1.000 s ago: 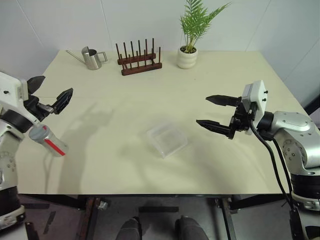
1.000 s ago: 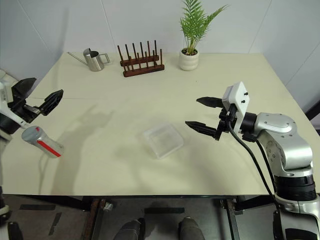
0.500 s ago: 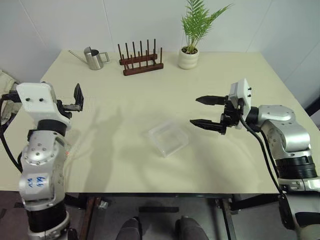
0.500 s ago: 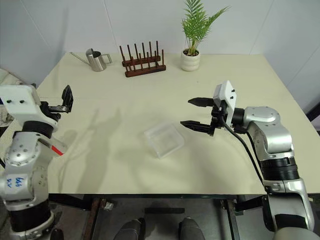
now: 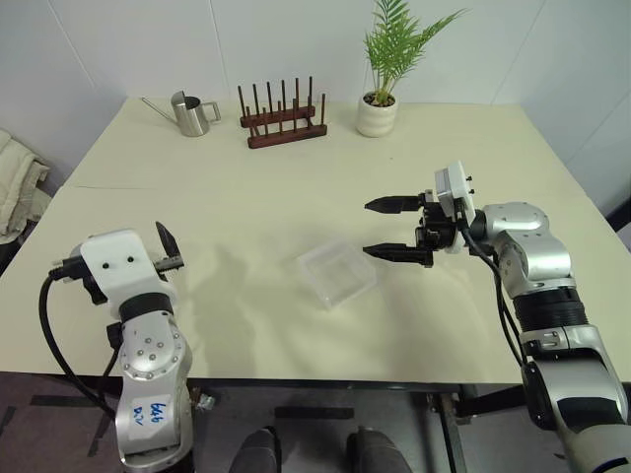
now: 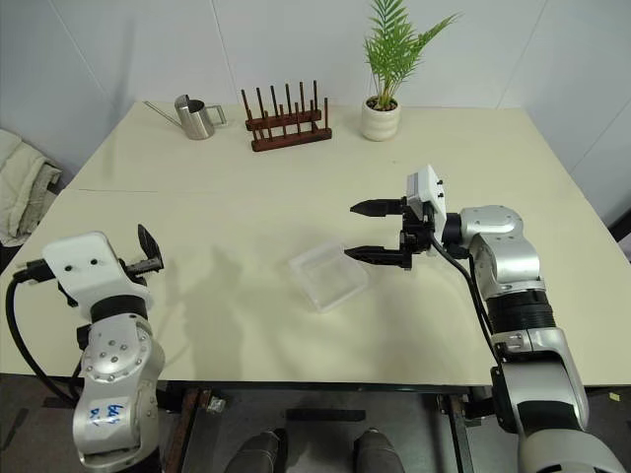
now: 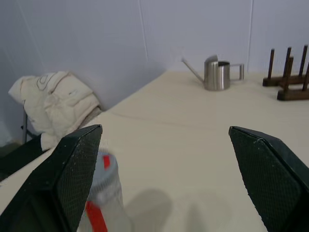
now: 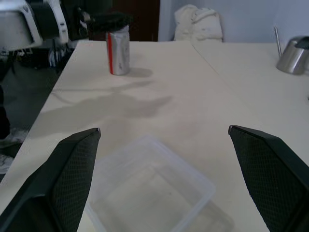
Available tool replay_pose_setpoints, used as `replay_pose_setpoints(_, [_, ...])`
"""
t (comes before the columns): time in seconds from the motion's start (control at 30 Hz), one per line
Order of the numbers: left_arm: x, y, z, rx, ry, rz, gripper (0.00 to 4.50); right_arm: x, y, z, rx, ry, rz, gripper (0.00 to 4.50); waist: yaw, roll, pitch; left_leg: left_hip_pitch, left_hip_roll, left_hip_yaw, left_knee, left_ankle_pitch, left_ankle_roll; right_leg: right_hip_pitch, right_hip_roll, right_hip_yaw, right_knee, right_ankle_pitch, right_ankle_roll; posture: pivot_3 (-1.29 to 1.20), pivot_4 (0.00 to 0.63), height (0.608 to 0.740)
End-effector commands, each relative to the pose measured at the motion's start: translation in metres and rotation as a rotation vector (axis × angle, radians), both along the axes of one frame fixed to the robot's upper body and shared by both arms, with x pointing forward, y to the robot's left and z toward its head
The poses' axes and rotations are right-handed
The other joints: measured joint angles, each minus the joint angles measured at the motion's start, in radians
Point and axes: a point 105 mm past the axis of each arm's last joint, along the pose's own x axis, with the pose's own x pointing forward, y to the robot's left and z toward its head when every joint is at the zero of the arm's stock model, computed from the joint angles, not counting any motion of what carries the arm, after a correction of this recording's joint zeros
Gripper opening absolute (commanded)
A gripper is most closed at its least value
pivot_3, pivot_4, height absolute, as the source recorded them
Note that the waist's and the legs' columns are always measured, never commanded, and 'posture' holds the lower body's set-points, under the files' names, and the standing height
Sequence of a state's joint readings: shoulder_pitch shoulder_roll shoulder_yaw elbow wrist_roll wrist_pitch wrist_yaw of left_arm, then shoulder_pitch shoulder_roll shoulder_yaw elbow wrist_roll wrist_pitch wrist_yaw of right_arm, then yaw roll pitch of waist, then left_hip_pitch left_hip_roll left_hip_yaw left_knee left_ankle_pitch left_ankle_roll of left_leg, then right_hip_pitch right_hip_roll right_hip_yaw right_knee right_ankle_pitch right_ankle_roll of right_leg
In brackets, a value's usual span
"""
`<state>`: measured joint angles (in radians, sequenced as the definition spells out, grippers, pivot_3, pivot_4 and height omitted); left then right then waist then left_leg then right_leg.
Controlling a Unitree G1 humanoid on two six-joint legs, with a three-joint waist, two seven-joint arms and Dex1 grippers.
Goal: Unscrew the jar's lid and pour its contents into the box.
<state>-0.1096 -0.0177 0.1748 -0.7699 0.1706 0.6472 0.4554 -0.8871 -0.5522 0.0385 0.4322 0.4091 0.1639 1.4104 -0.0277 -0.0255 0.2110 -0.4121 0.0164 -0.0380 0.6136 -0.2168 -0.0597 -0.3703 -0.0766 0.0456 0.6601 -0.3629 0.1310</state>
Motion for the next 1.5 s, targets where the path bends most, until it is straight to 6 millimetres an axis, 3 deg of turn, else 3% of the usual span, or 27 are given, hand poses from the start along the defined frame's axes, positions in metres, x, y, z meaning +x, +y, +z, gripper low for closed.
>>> replay_pose_setpoints(0.03, [-0.016, 0.003, -0.002, -0.026, -0.02, 0.082, 4.47, 0.0, 0.004, 0.011, 0.01, -0.051, 0.018, 4.5, 0.0, 0.0, 0.0, 0.0, 0.0, 0.0, 0.0, 0.0, 0.0, 0.0, 0.0, 0.0, 0.0, 0.0, 0.0, 0.0, 0.15, 0.74])
replay_pose_setpoints(0.6, [-0.008, 0.007, -0.053, -0.117, 0.125, 0.141, 4.47, 0.005, 0.01, 0.011, 0.01, -0.06, 0.003, 4.5, 0.001, 0.0, 0.0, 0.0, 0.0, 0.0, 0.0, 0.0, 0.0, 0.001, 0.0, 0.0, -0.002, 0.001, 0.0, 0.0, 0.15, 0.74])
replay_pose_setpoints(1.17, [0.001, 0.036, -0.055, -0.119, 0.093, 0.223, 4.47, 0.008, 0.011, 0.009, 0.01, -0.062, -0.028, 4.5, 0.001, 0.0, 0.0, 0.0, 0.0, 0.0, 0.0, 0.0, 0.0, 0.001, 0.0, 0.0, -0.002, 0.001, 0.0, 0.0, 0.15, 0.74])
replay_pose_setpoints(1.5, [0.022, 0.042, -0.054, -0.12, 0.08, 0.195, 4.47, 0.01, 0.015, 0.009, 0.022, -0.067, -0.038, 4.5, 0.001, 0.0, 0.0, 0.0, 0.0, 0.0, 0.0, 0.0, 0.0, 0.001, 0.0, -0.001, -0.003, 0.002, 0.0, 0.0, 0.15, 0.74])
